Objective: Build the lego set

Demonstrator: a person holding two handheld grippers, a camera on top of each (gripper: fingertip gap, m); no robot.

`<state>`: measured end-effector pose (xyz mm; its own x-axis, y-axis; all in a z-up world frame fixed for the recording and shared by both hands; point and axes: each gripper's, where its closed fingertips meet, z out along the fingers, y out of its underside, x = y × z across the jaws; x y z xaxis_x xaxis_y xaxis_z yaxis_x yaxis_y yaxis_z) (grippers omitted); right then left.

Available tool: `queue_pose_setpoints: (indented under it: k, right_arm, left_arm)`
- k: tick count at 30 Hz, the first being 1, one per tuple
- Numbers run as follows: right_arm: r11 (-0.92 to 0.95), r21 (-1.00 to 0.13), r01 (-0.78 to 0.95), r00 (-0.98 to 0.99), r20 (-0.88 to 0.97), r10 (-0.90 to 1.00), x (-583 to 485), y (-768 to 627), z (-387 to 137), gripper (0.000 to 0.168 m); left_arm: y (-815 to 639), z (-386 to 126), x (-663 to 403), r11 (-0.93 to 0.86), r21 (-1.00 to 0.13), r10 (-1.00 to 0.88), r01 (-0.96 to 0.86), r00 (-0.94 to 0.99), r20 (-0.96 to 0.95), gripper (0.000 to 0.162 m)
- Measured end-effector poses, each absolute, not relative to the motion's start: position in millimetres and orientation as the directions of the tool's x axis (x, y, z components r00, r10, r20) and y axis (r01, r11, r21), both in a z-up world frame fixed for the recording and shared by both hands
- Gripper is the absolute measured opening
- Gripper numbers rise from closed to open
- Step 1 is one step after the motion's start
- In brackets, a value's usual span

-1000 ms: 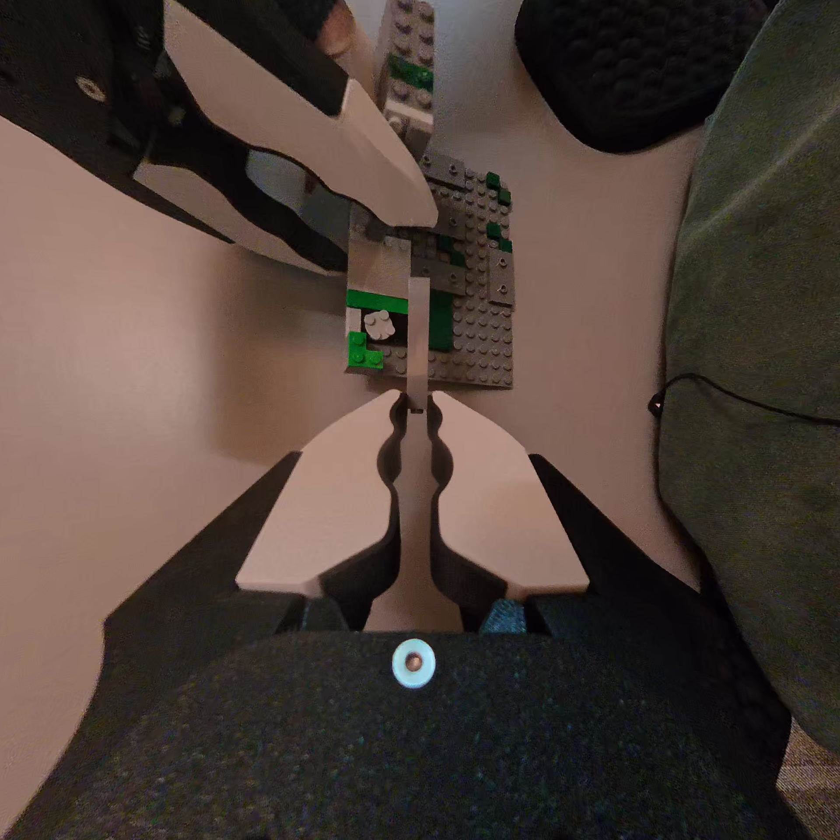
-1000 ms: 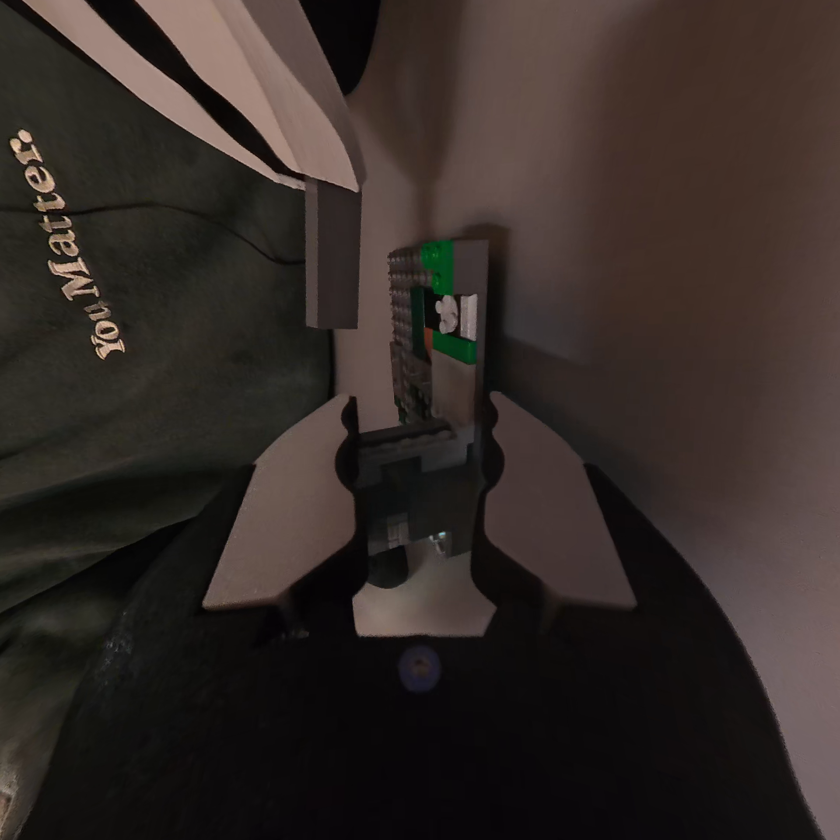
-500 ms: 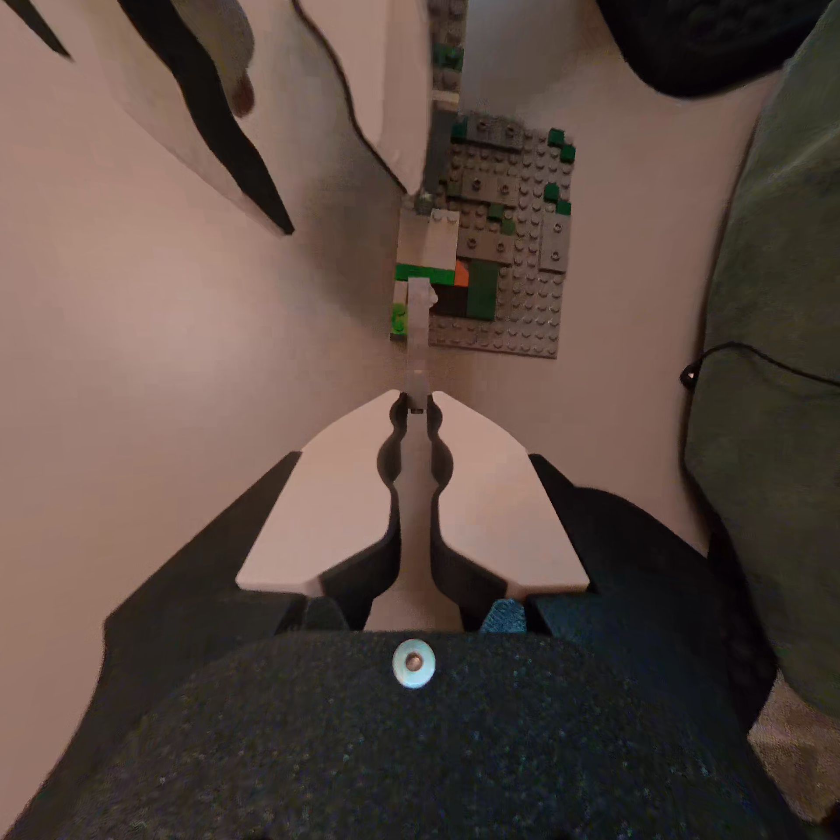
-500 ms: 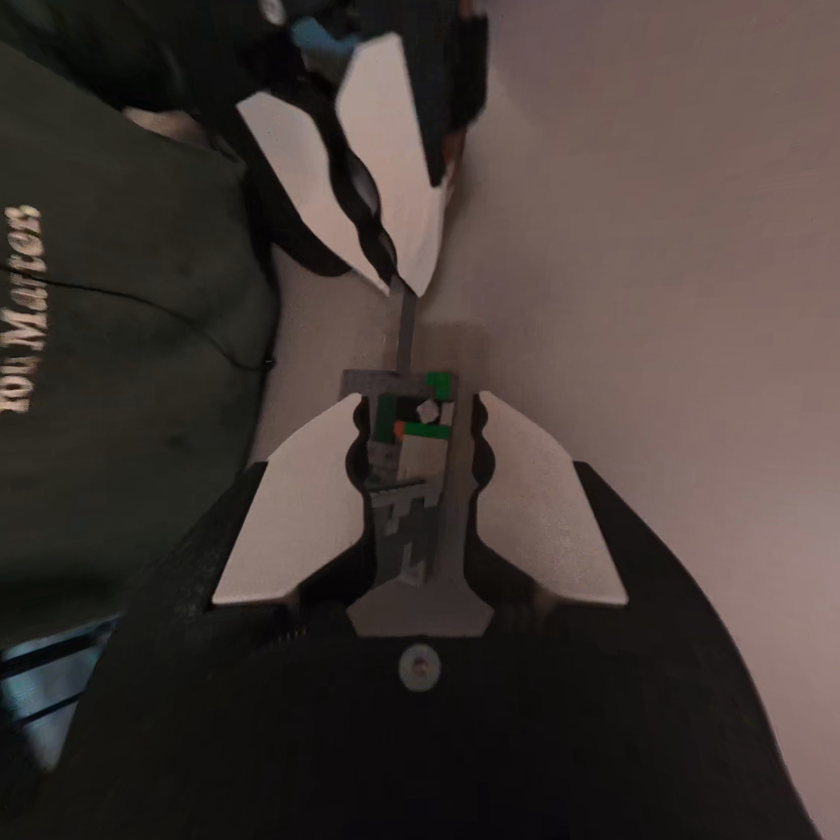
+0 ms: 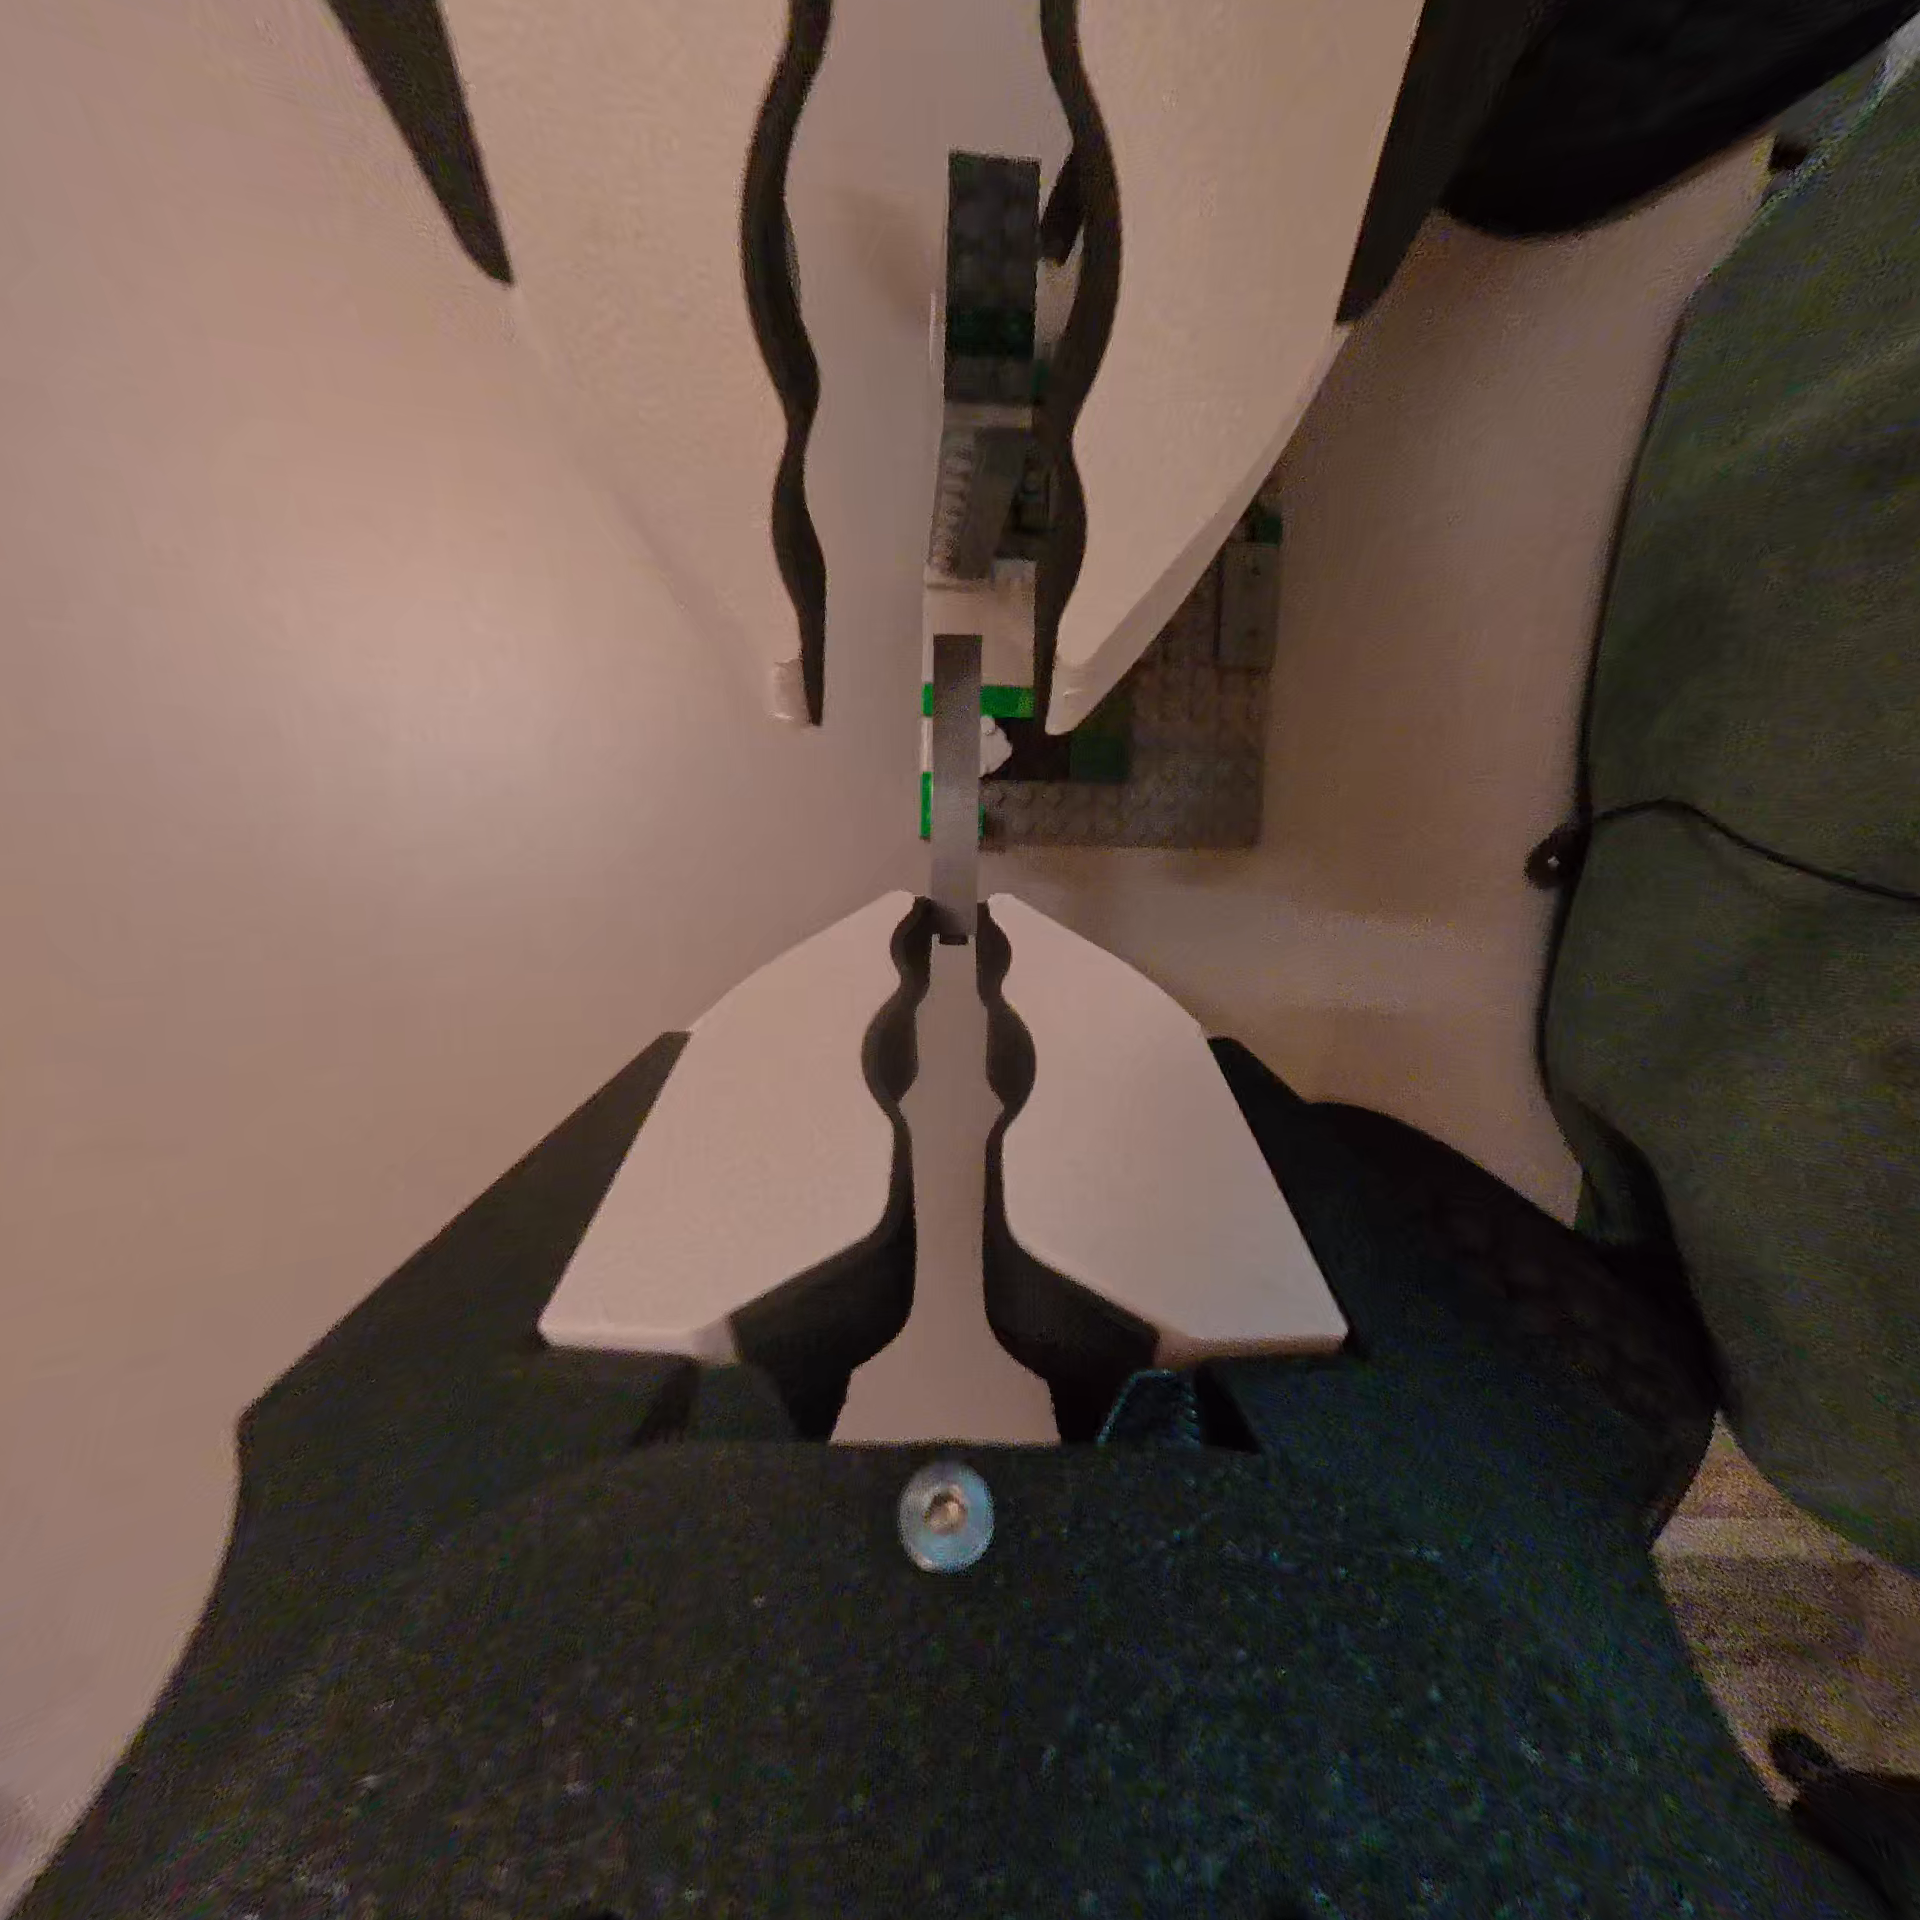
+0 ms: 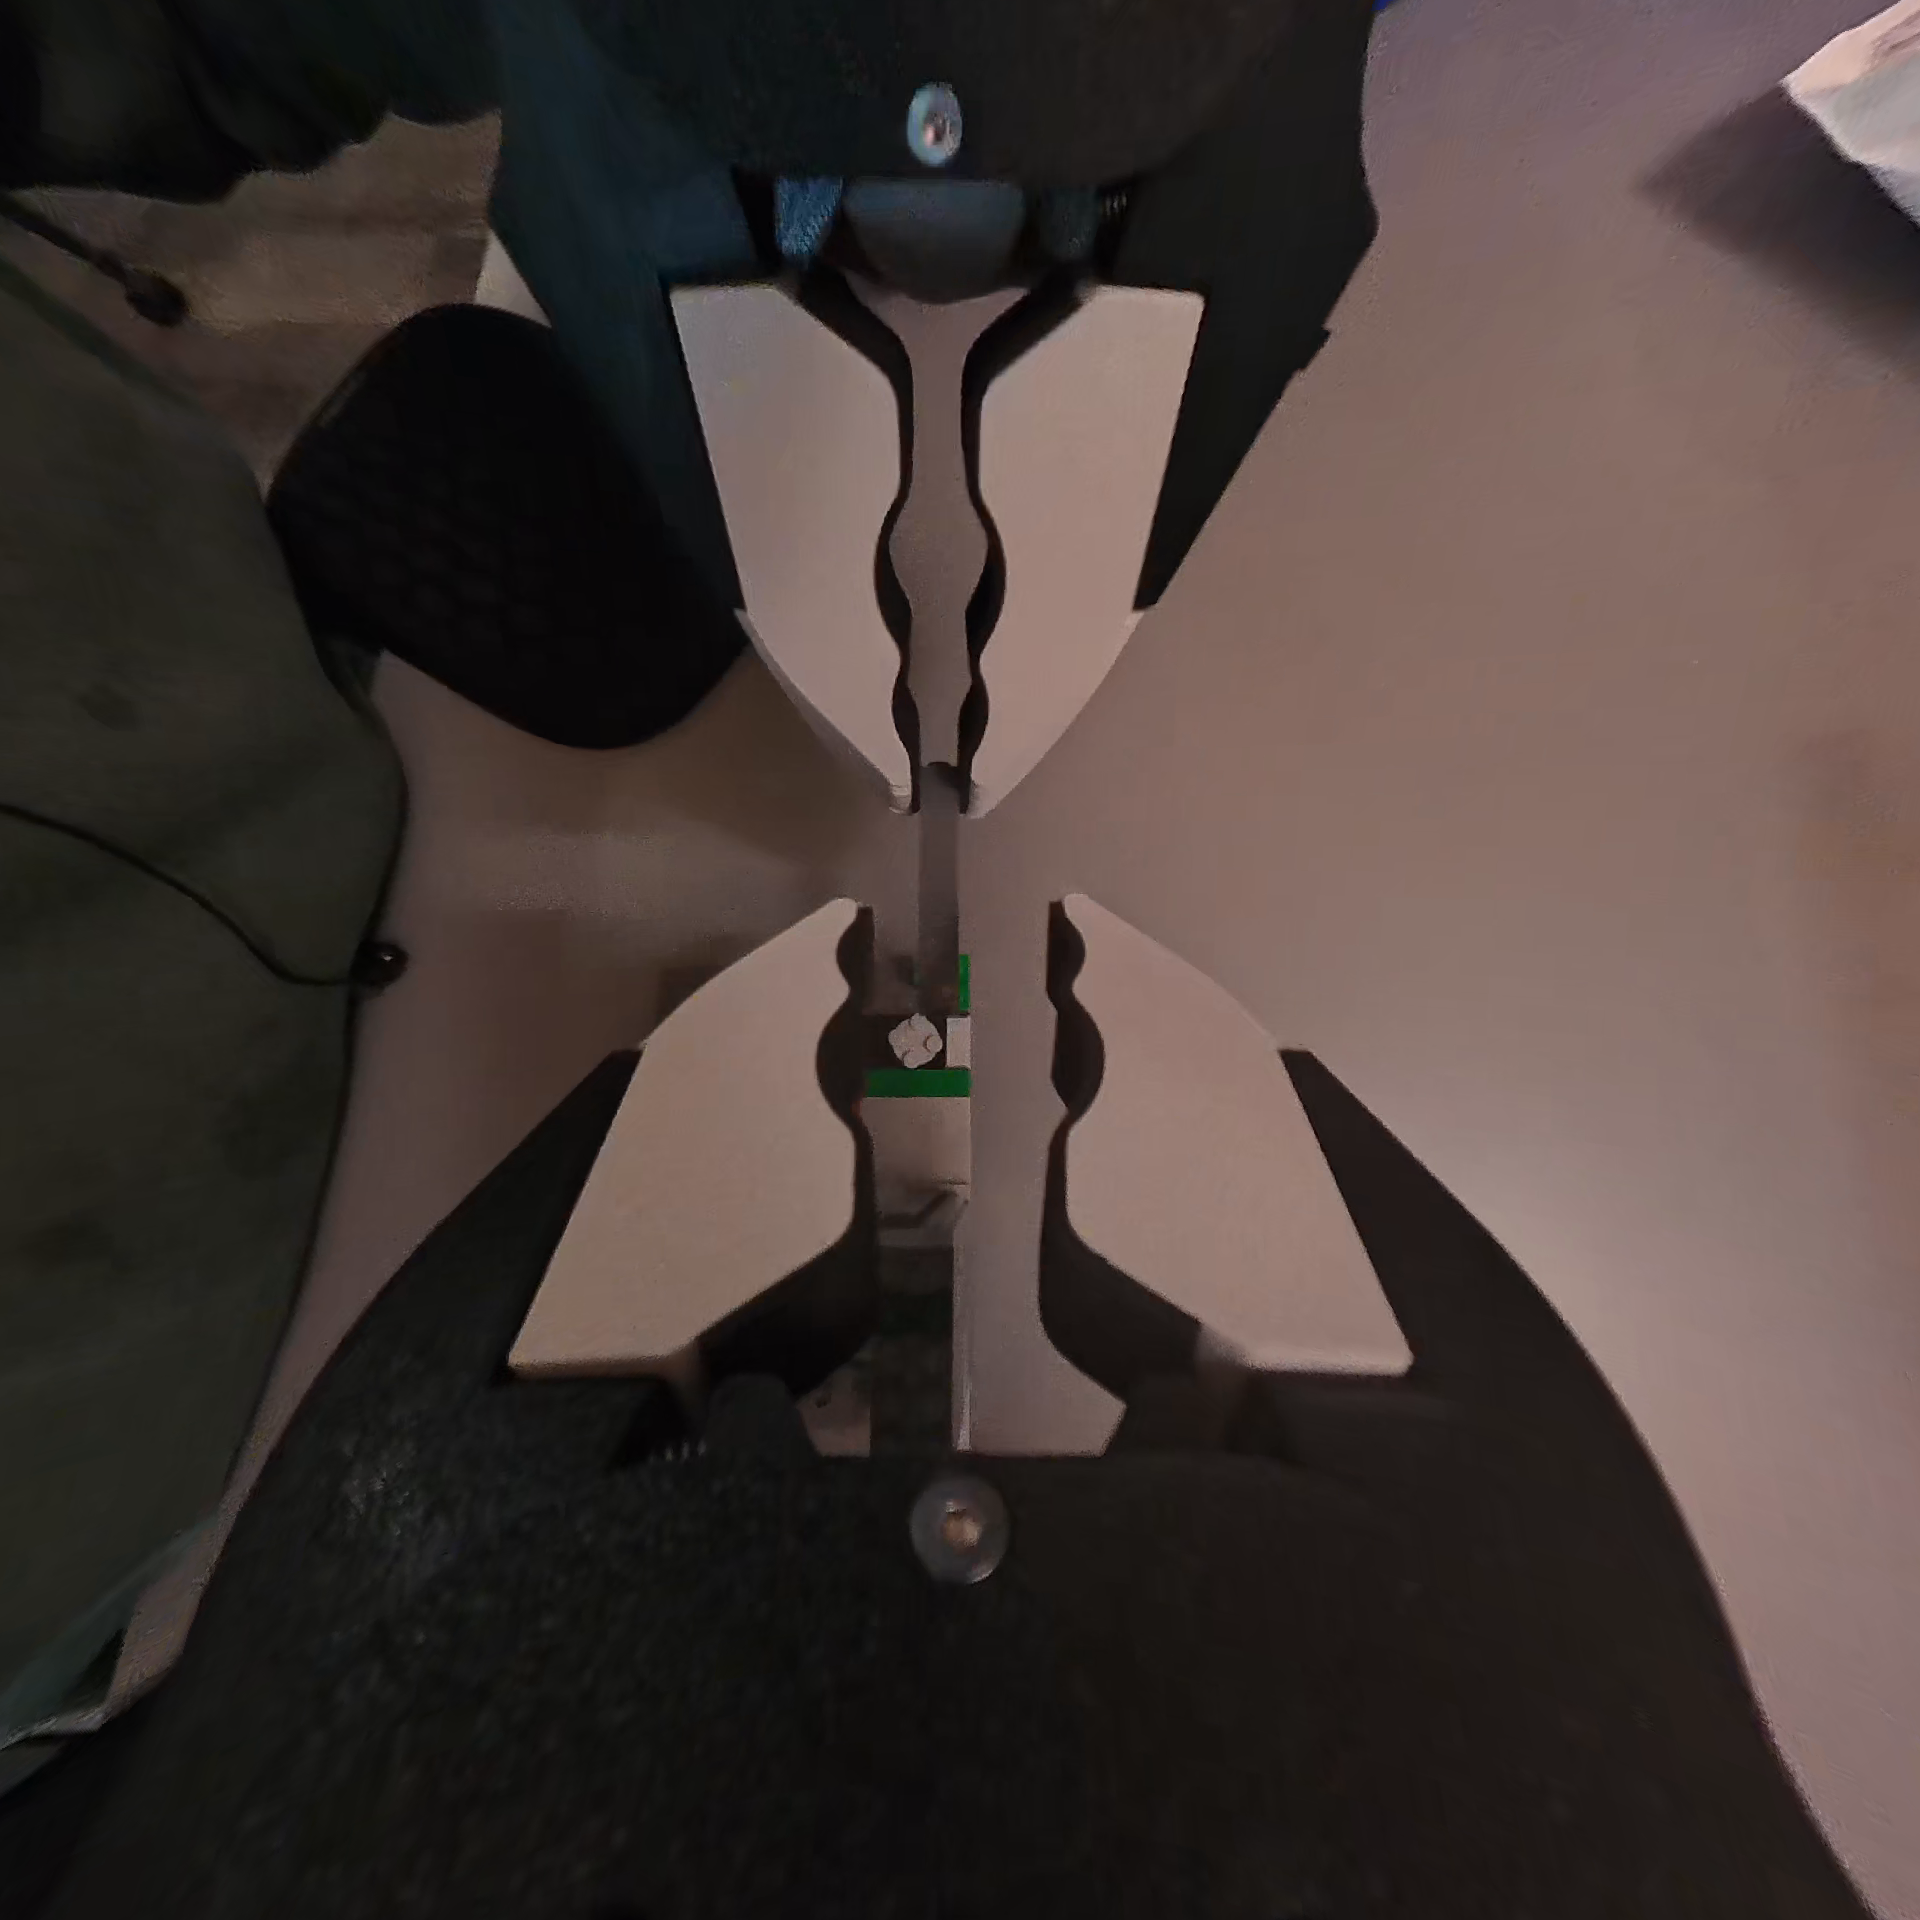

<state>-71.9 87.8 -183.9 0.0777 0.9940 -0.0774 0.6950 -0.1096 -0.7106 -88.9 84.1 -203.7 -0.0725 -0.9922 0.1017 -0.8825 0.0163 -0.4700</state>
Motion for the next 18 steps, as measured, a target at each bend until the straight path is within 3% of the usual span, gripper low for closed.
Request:
queue_pose_setpoints:
  k: [2,6,10,14,18]
  right_arm:
    - [-0.097,-0.723,0.684,0.09,-0.049,0.995,-70.9,86.1,-185.7,0.03]
    - [-0.054,-0.736,0.675,0.078,-0.001,0.997,-73.3,80.9,-186.4,0.008]
    - [-0.056,-0.789,0.611,0.113,0.016,0.993,-69.6,80.7,-174.6,0.007]
    - [-0.118,-0.912,0.392,0.204,-0.039,0.978,-59.6,85.7,-146.5,0.007]
    - [-0.15,-0.985,0.086,0.294,-0.118,0.948,-47.0,91.3,-114.4,0.007]
  left_arm:
    - [80.9,-201.3,-86.5,0.008,-0.493,-0.991,-0.87,-0.073,0.111,0.007]
    - [79.5,-194.5,-80.8,0.009,-0.518,-0.993,-0.855,-0.07,0.098,0.007]
    - [81.4,-173.4,-73.0,-0.023,-0.648,-0.993,-0.761,-0.055,0.101,0.012]
    - [93.1,-134.8,-64.5,-0.121,-0.885,-0.992,-0.449,0.024,0.123,0.025]
    - [93.1,-109.2,-58.2,-0.231,-0.969,-0.973,-0.092,0.049,0.227,0.023]
